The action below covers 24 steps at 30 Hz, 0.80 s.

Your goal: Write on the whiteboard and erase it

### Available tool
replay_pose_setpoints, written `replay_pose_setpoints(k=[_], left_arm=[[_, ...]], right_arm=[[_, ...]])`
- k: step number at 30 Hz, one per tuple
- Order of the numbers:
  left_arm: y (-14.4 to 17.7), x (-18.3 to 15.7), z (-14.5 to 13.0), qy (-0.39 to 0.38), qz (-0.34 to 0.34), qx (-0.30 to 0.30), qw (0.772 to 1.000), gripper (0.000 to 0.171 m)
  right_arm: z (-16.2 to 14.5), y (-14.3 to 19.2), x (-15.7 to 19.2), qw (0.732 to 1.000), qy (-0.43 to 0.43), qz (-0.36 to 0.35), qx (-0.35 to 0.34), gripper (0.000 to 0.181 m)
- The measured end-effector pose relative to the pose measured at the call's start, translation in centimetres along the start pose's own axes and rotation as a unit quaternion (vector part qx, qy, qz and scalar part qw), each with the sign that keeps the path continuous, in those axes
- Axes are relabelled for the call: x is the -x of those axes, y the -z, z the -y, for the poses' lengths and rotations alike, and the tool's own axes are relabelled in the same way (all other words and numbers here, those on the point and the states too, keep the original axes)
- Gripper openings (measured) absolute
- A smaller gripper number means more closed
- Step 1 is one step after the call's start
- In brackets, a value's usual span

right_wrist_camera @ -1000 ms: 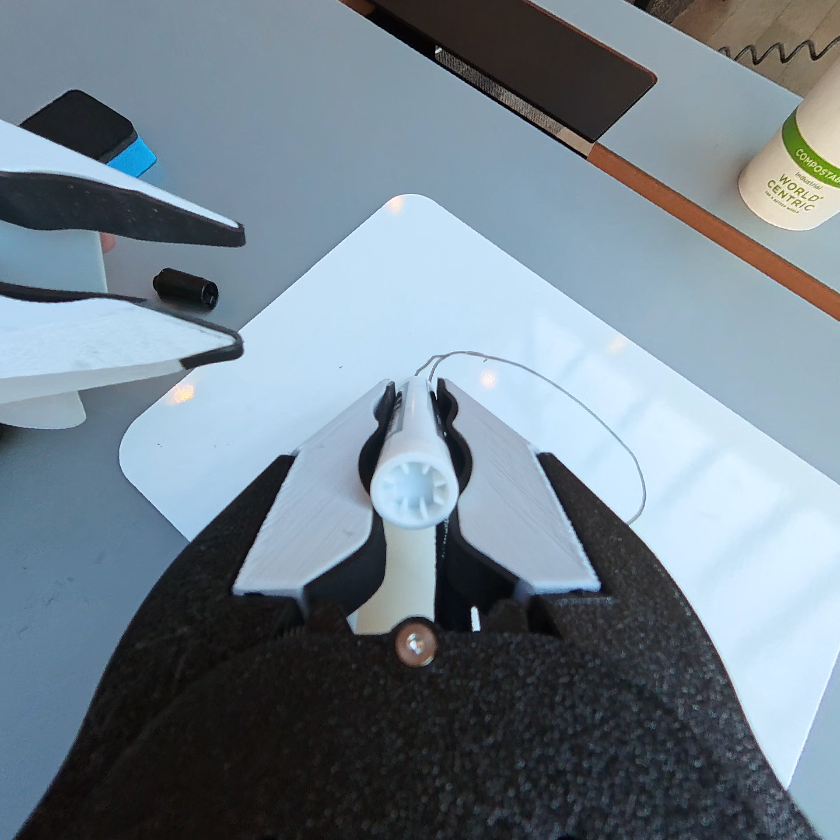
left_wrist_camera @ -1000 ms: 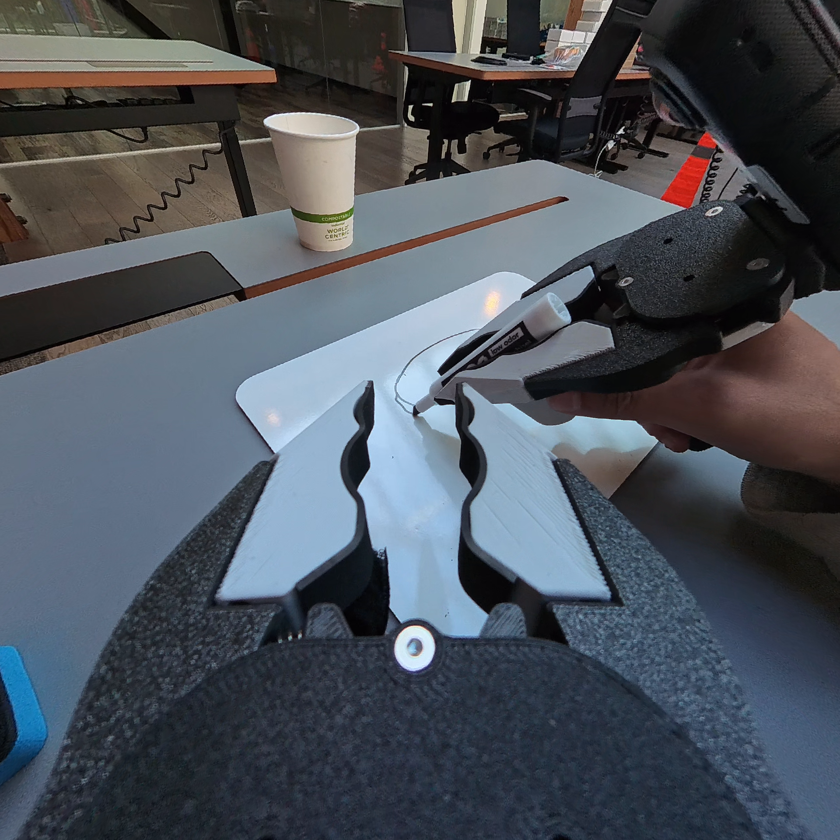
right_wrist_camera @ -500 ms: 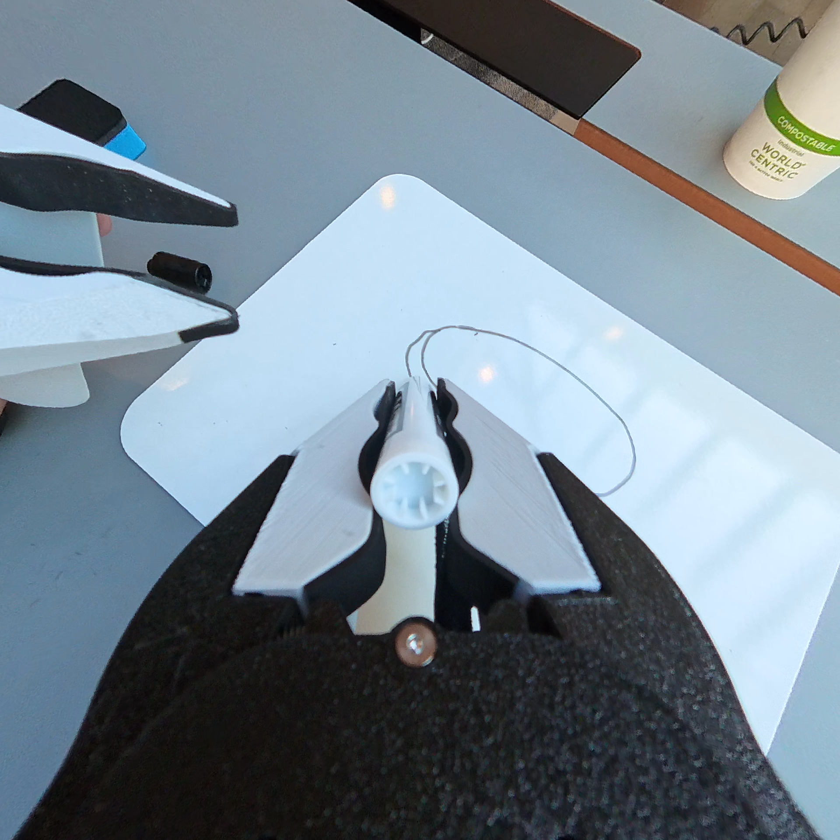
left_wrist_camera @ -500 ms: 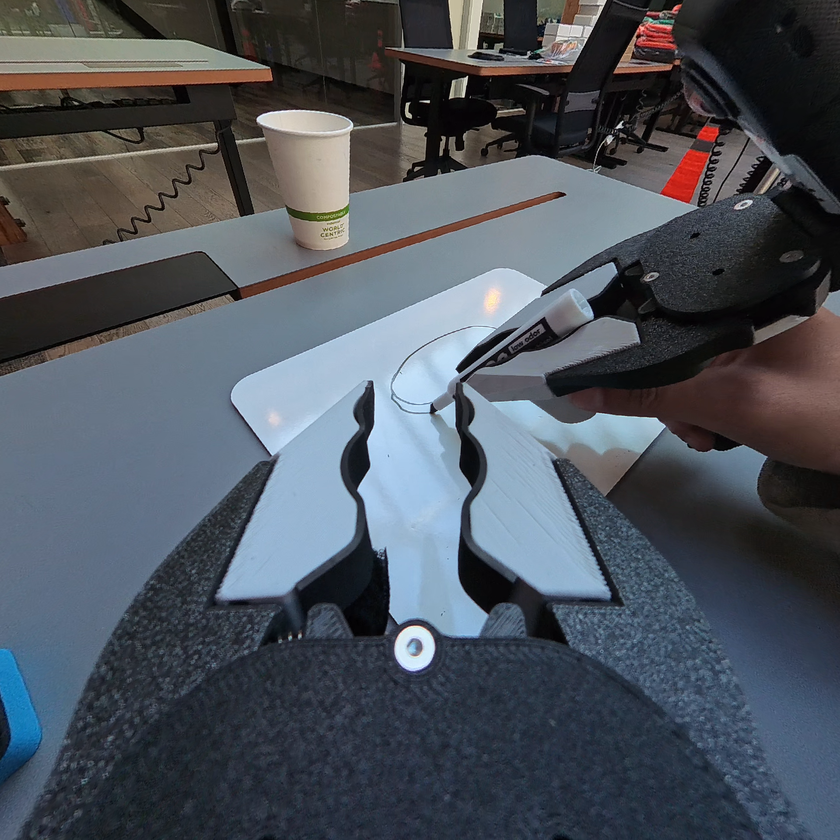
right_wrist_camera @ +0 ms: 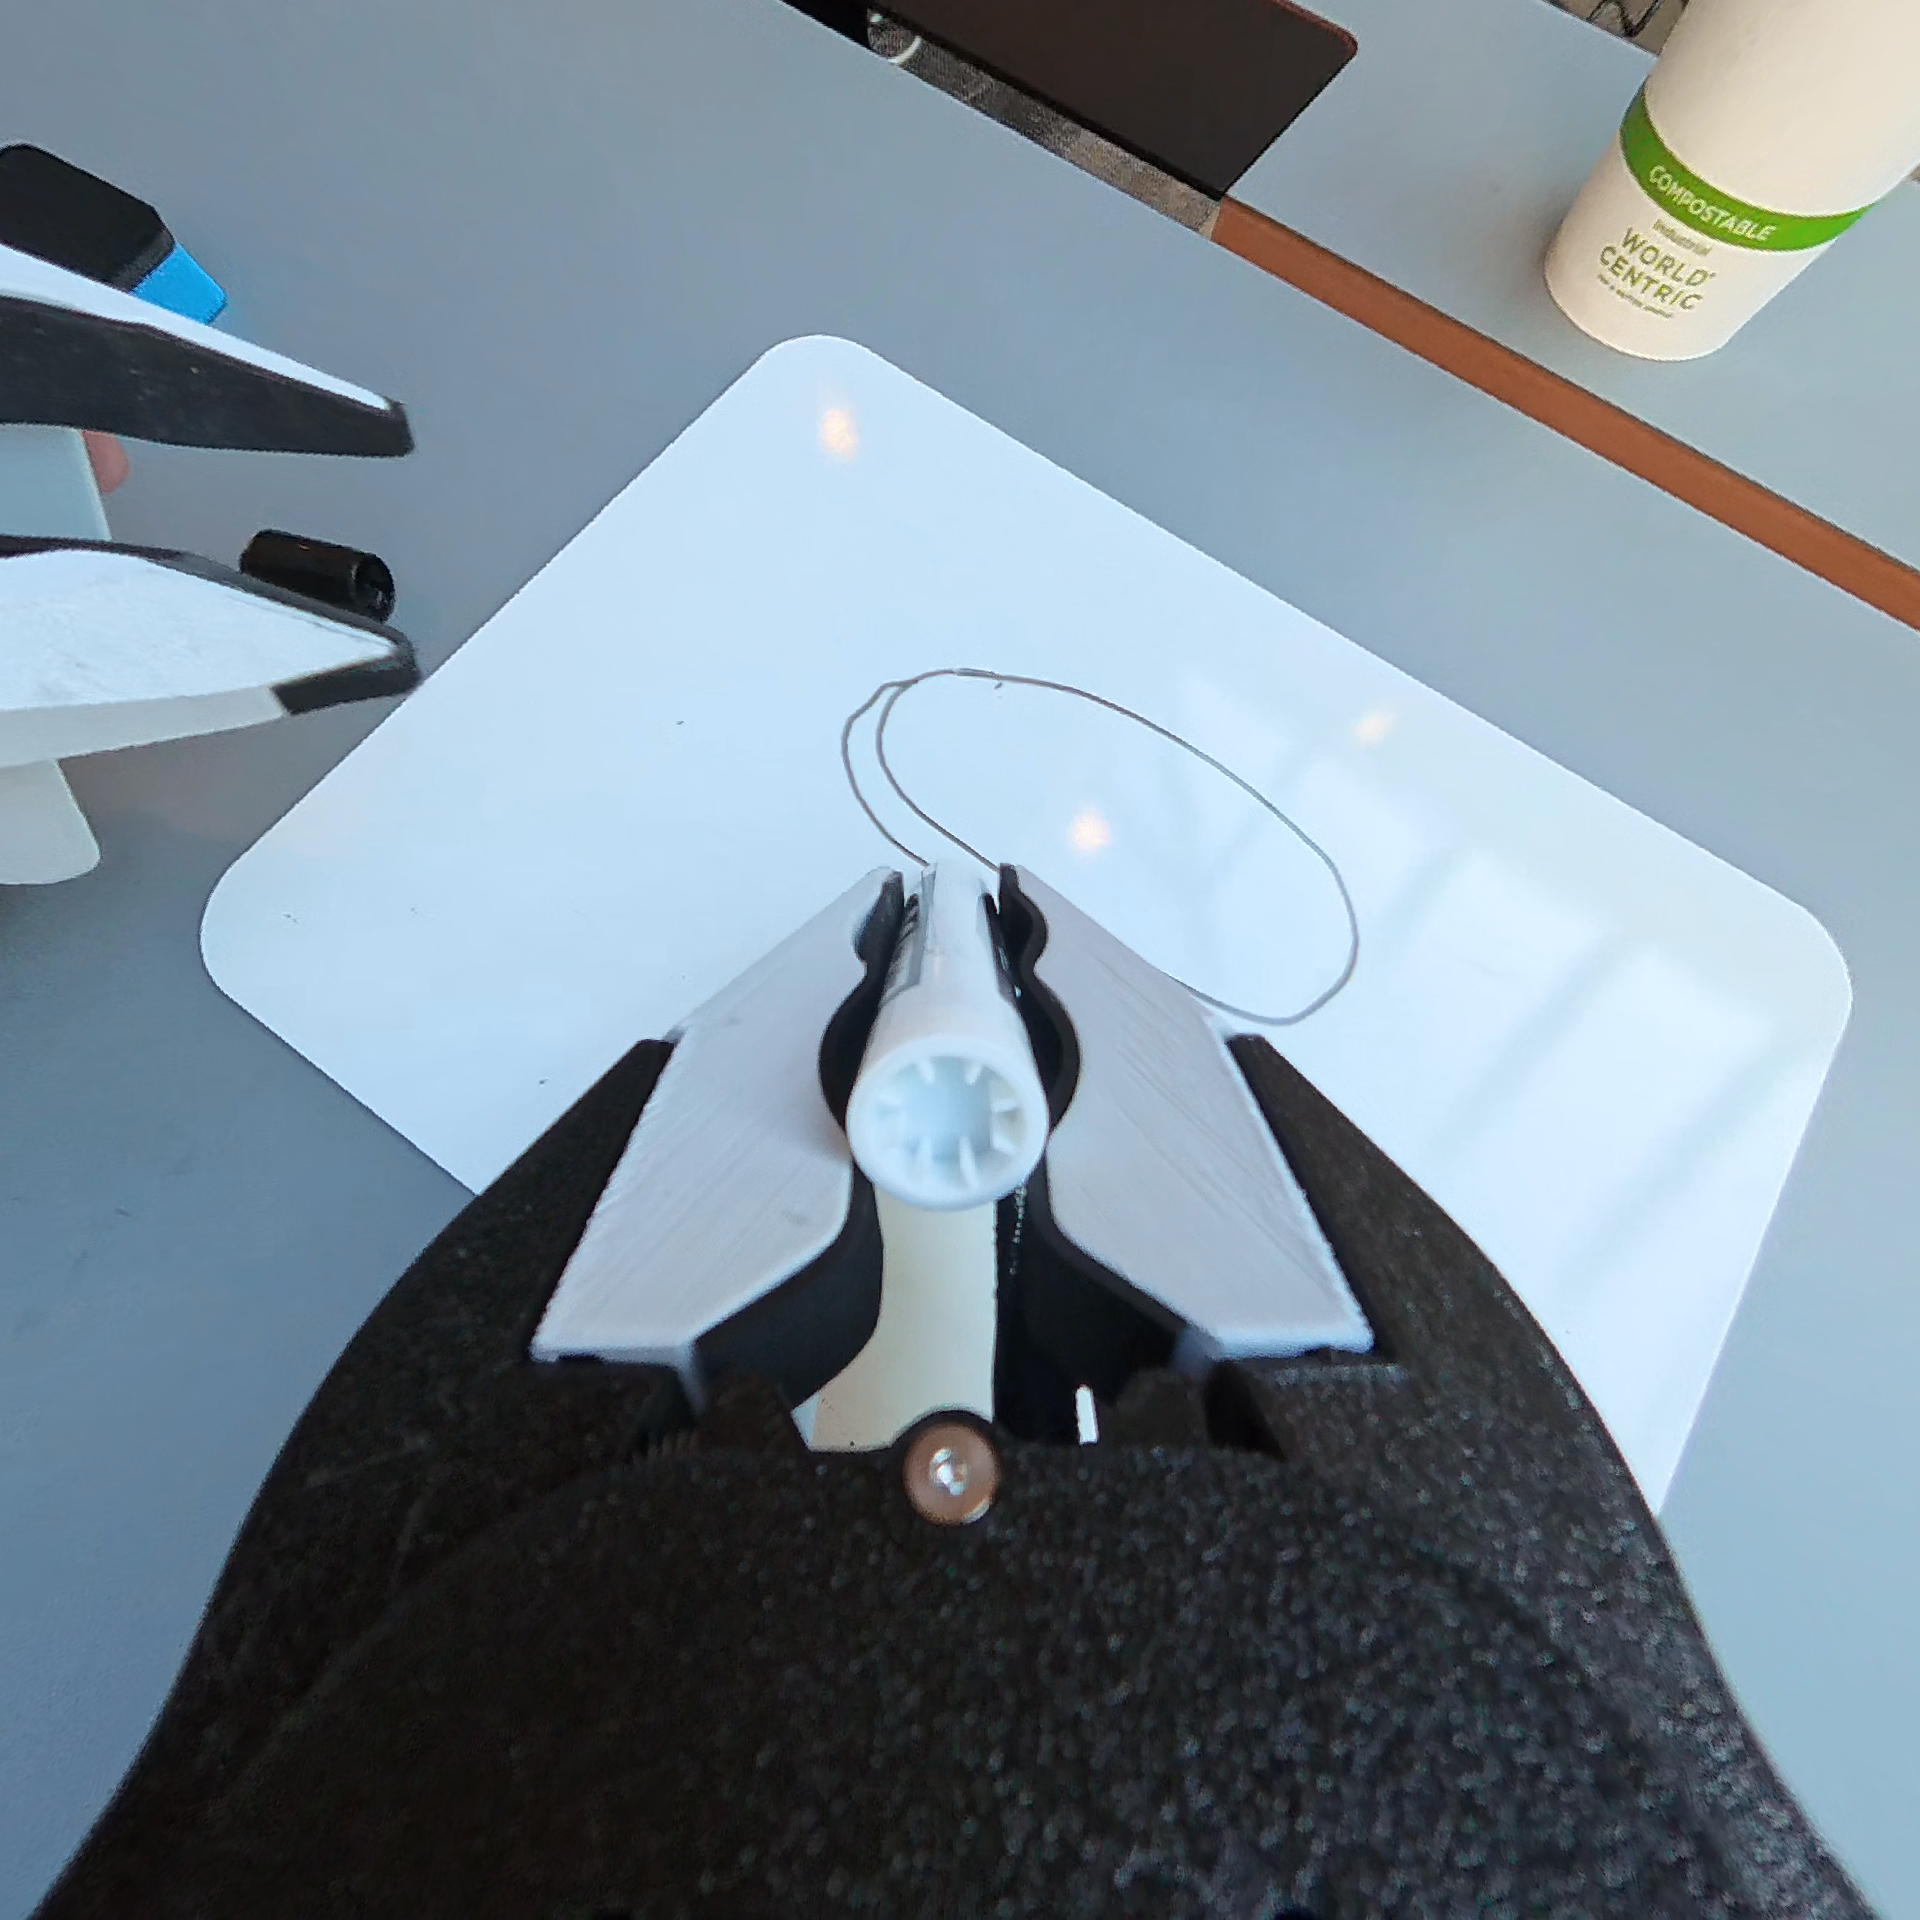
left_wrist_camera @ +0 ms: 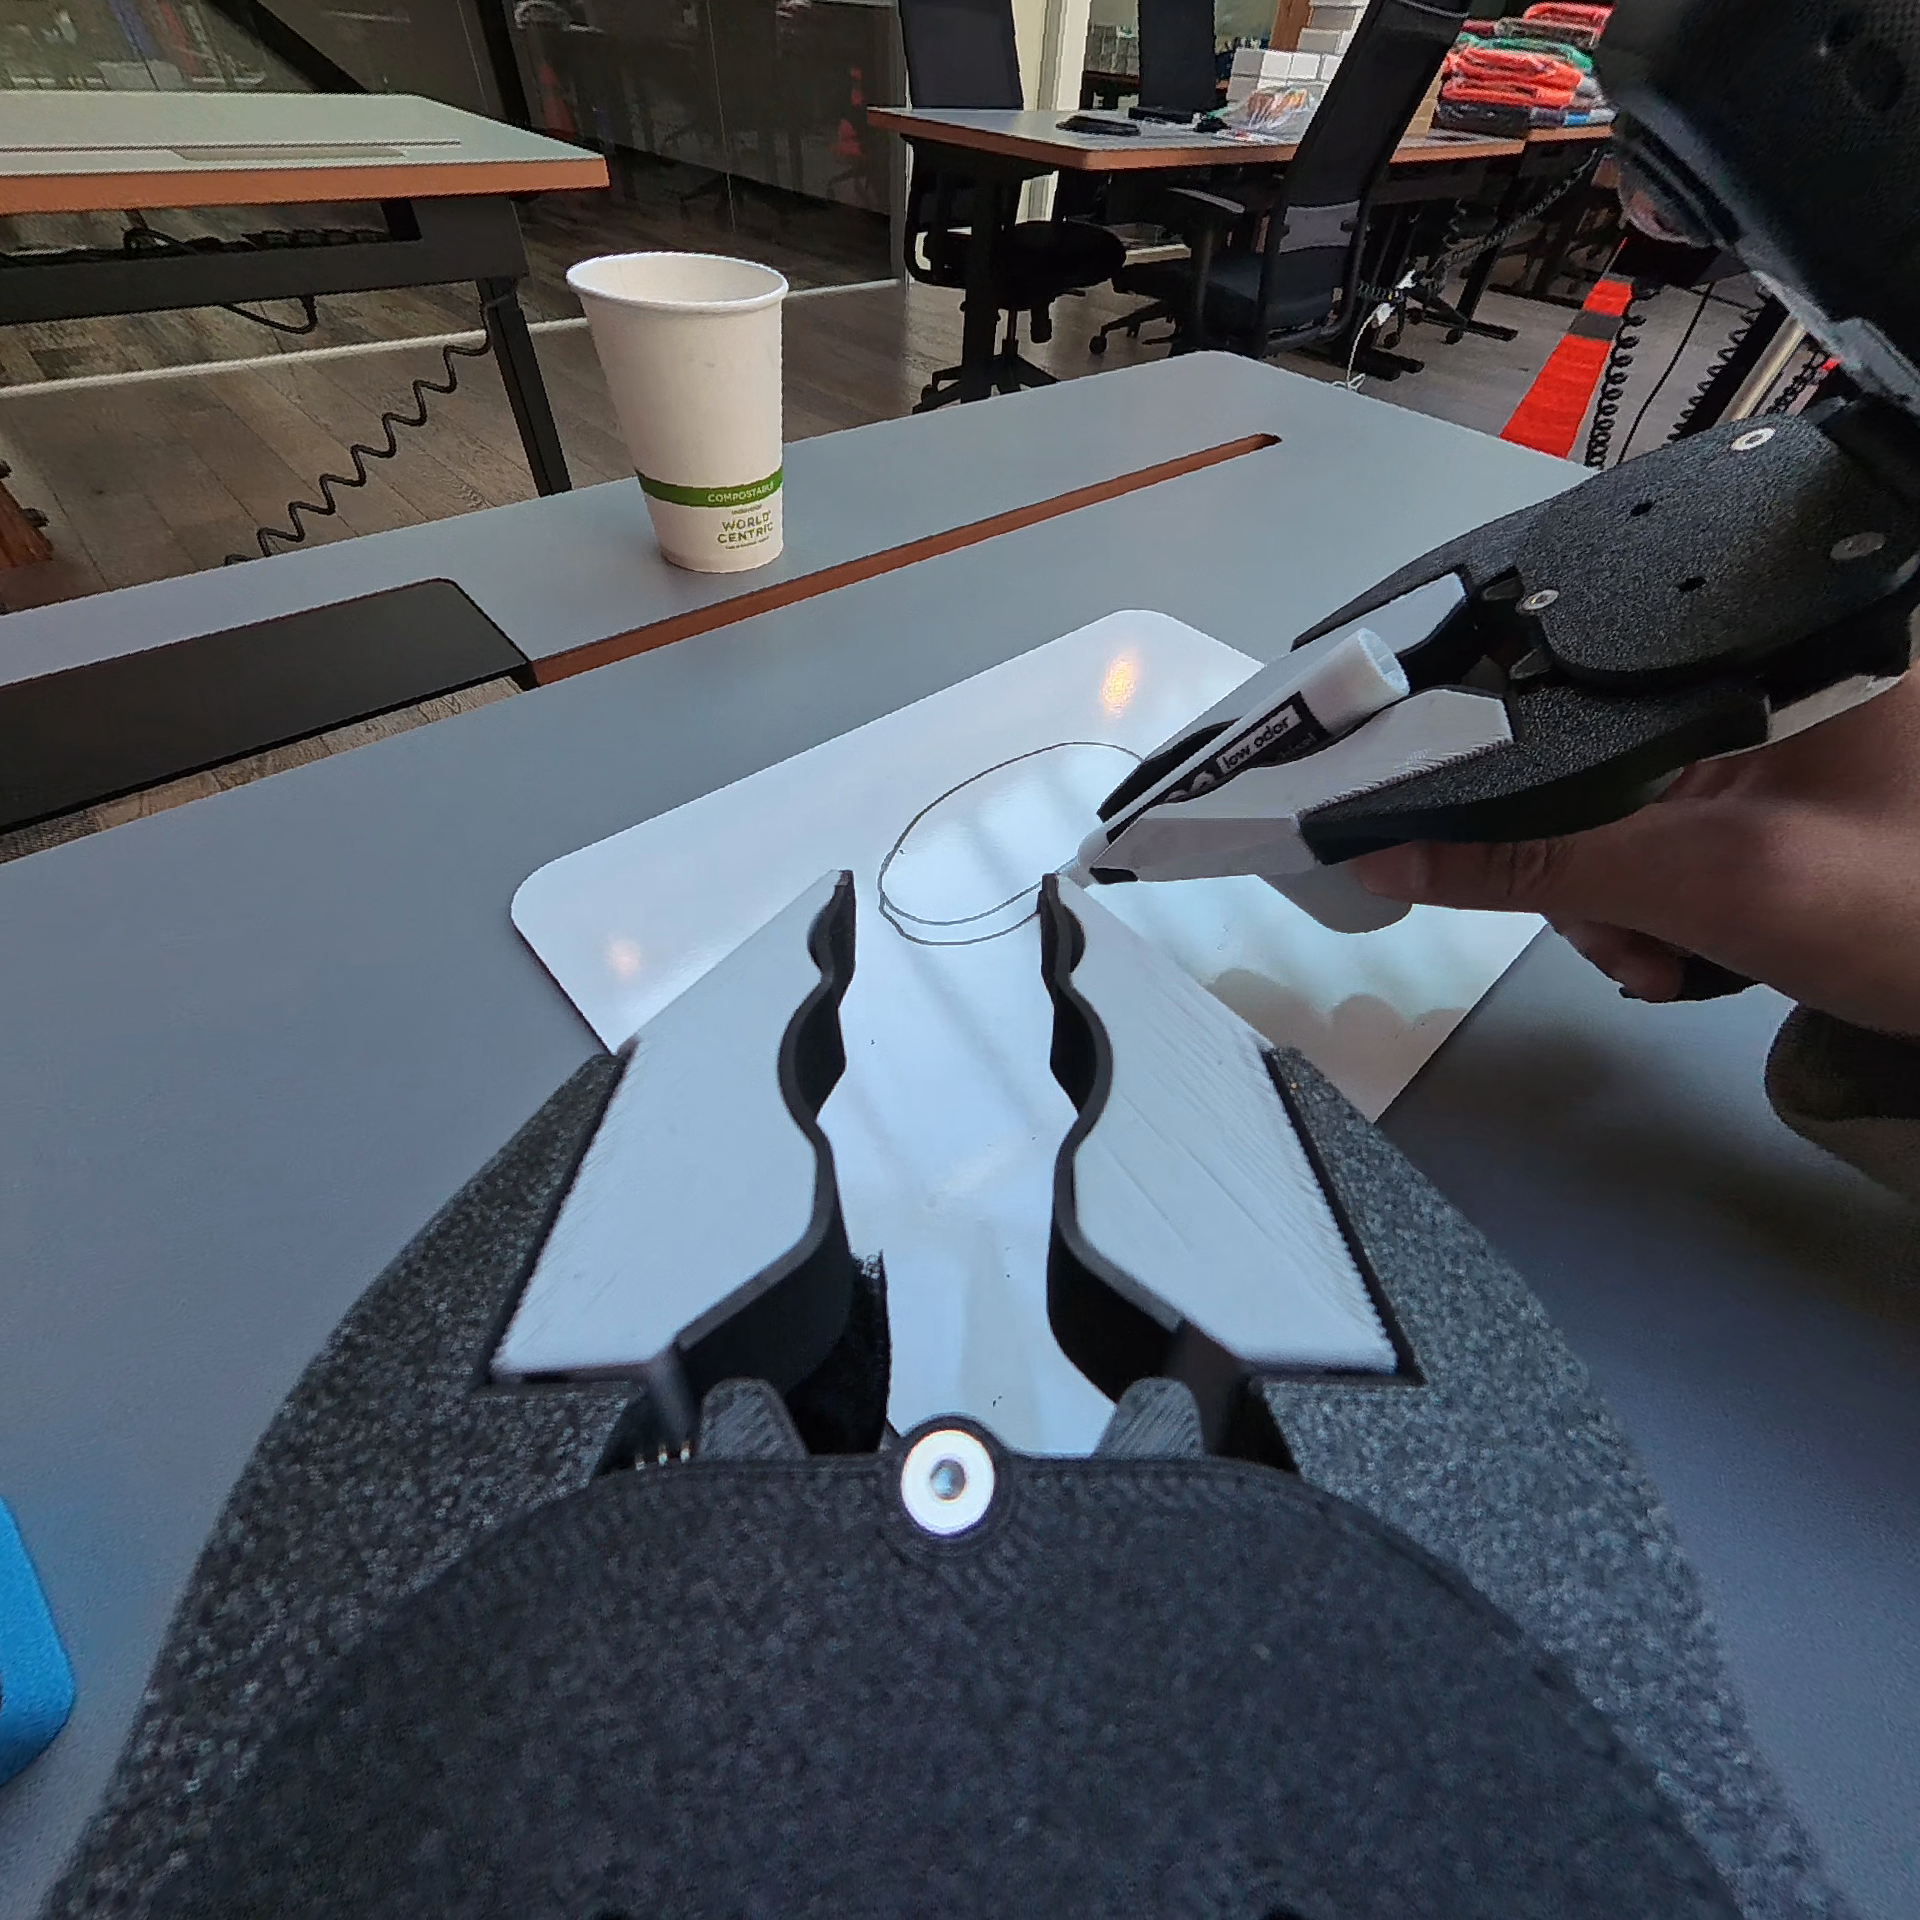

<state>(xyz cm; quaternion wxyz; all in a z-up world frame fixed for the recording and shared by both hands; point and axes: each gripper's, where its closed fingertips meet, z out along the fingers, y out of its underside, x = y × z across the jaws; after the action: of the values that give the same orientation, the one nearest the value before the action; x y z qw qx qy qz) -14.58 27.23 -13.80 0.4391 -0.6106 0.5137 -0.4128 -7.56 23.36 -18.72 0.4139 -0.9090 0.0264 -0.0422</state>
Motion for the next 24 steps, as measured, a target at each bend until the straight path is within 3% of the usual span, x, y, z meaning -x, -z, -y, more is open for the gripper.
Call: replay_pose_setpoints(k=[24], left_arm=[[-0.1, 0.0, -0.1, -0.003, -0.001, 0.003, 1.0, 0.036]], right_arm=[[-2.2, 2.3, -4.6, 0.998, -0.04, -0.044, 0.014, 0.018]])
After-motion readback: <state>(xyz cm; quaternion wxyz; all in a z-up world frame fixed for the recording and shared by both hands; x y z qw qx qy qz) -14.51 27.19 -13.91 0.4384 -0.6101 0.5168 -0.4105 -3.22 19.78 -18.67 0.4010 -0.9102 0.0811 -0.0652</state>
